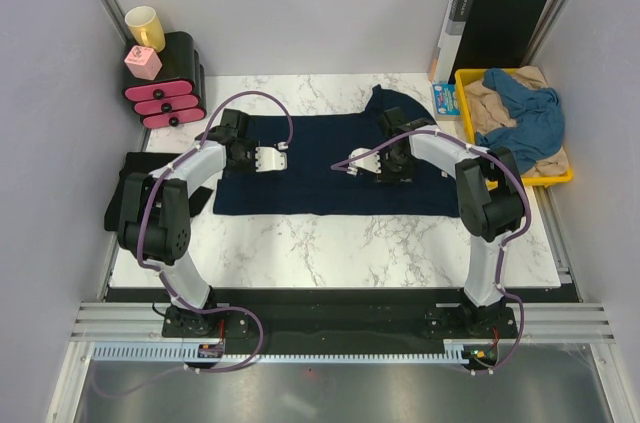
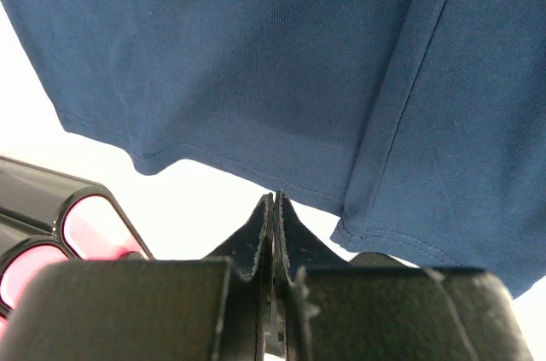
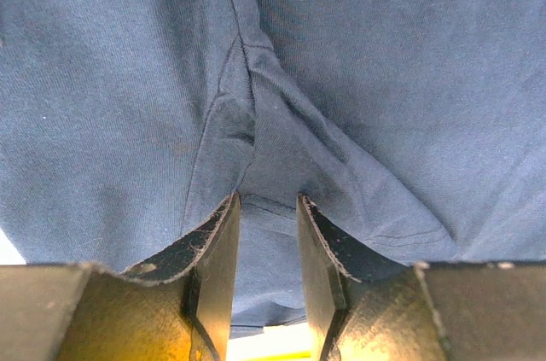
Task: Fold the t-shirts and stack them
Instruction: Fold the flattened tshirt in 1/3 of the way
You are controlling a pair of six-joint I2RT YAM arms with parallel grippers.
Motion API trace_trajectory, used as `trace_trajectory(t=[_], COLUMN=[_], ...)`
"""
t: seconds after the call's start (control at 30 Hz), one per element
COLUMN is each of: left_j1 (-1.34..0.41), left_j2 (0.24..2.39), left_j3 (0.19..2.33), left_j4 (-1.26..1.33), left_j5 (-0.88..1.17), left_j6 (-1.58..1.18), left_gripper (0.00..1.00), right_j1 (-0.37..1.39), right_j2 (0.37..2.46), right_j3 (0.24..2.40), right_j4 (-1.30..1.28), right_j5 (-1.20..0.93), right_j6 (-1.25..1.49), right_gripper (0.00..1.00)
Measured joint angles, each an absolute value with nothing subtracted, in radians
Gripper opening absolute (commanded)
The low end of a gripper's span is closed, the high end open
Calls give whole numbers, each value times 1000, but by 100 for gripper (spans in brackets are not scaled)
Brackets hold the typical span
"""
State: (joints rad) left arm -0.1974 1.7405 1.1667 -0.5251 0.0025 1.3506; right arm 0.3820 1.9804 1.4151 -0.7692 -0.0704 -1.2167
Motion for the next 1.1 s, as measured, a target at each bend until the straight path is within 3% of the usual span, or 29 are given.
trace_trajectory(t=[0.67, 0.77, 0.97, 1.1], left_j1=[-198, -198, -198, -198], left_j2=[1740, 1740, 1740, 1740], left_j3=[1167, 1167, 1167, 1167], left_j4=[-525, -525, -525, -525], left_j5=[3, 2, 2, 2], left_j6=[1351, 1351, 1351, 1351], left_gripper=[2, 2, 2, 2], right_j1=[382, 382, 382, 382], right_j2=[1979, 1979, 1981, 1981], right_j3=[1411, 1396, 1394, 1394], right_j4=[-812, -785, -760, -756], right_j5=[-72, -69, -62, -59], right_j6=[-1199, -1193, -1173, -1174], right_gripper=[40, 35, 9, 3])
